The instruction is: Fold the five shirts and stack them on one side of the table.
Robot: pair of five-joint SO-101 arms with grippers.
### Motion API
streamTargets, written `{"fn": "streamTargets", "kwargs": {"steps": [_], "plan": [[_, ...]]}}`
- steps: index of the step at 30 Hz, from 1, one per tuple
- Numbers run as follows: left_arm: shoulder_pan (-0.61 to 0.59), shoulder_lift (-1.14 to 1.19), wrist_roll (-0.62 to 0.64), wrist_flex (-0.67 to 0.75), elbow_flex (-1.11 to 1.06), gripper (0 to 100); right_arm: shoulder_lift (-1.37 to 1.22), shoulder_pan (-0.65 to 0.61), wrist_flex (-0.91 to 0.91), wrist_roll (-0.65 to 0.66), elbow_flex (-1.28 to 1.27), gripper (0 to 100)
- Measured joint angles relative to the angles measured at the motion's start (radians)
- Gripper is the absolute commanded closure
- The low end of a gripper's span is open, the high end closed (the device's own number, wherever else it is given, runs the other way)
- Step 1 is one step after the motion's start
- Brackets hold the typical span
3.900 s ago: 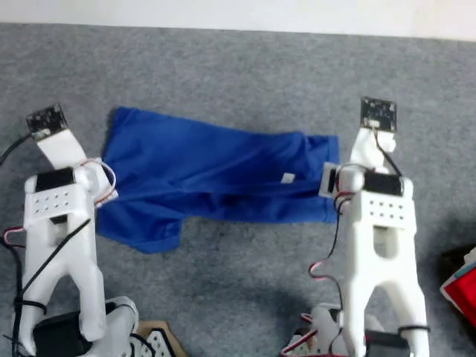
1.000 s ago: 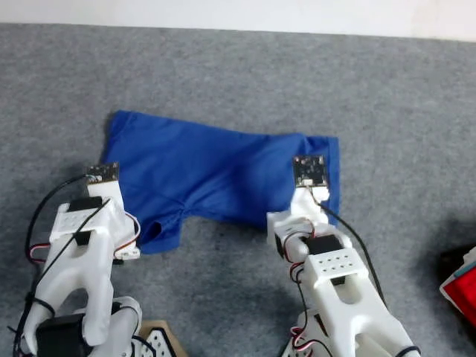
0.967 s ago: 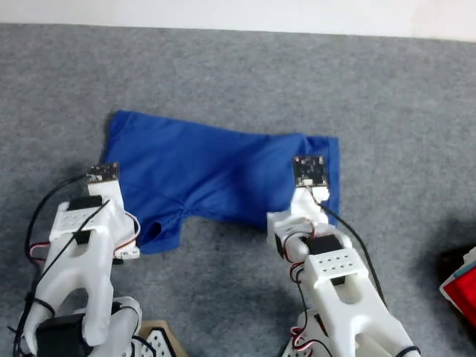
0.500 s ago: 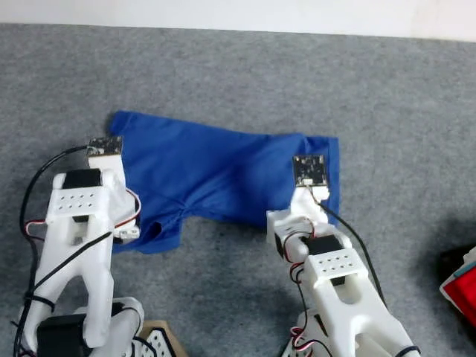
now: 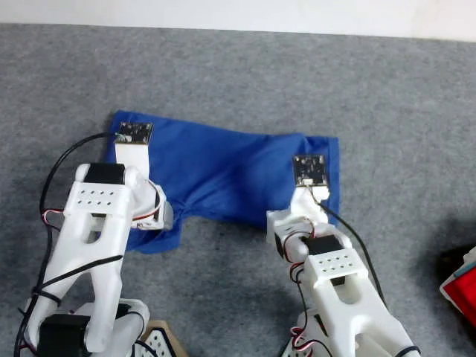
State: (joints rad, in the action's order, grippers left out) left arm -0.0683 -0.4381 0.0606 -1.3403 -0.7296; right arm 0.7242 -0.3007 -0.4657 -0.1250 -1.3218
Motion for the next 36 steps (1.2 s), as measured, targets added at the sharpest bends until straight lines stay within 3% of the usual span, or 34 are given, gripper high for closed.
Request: {"fn": "streamTargets", "kwargs": {"steps": [15,22,36], "plan": [[0.014,0.0,0.0,0.17,-0.17,78,0.0,0.0,0.0,0.0,0.0,99.1],[0.014,0.0,-0.006,0.216,-0.181,100,0.0,0.0,0.0,0.0,0.0,99.1],[0.014,0.0,-0.006,0.324,-0.163,97,0.0,0.0,0.0,0.0,0.0,99.1]]}}
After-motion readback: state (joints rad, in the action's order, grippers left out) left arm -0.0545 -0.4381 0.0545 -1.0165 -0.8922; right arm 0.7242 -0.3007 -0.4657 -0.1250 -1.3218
